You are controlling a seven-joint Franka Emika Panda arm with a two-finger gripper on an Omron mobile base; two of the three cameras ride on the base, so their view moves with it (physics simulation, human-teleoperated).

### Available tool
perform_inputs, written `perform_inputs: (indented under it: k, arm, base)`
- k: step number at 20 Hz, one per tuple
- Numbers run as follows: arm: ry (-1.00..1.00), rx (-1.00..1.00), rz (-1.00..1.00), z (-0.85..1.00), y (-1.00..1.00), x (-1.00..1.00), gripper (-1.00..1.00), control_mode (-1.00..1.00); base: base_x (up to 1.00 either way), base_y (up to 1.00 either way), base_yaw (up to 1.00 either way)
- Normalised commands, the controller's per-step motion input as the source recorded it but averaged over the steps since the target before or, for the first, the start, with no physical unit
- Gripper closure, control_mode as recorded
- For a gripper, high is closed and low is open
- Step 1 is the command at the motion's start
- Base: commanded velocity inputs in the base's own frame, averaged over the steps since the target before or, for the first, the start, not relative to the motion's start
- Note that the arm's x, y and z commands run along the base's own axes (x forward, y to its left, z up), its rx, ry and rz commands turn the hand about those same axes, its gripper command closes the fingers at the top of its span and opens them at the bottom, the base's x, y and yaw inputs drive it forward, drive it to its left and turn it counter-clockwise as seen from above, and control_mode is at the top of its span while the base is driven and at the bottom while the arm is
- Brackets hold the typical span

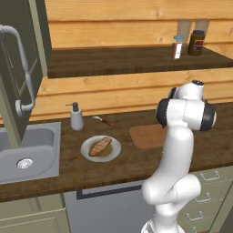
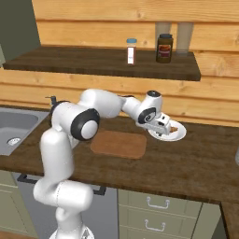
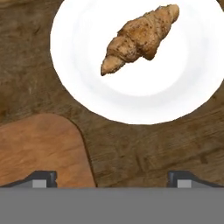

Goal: From the different types of pastries on the counter, select a croissant and place it on the cutting board. Then retrieve a jar of jam from the cabinet and place it alongside the croissant on the cutting board.

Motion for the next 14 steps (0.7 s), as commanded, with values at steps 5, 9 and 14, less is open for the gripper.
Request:
perform_inputs:
  k: [5,9,14]
  arm:
    - [-0.13,0.00,-0.01,-0.21,-0.43,0.35,-1.00,-1.00]
    - [-0.06,0.00,0.00,0.00,-0.05,0.35,-1.00,-1.00]
    - [0.00,0.00,0.00,-0.04,0.00,0.18,-1.00,-1.00]
  base:
    - [0.00,0.00,0.00]
    - [0.00,0.00,0.00]
    - [0.00,0.00,0.00]
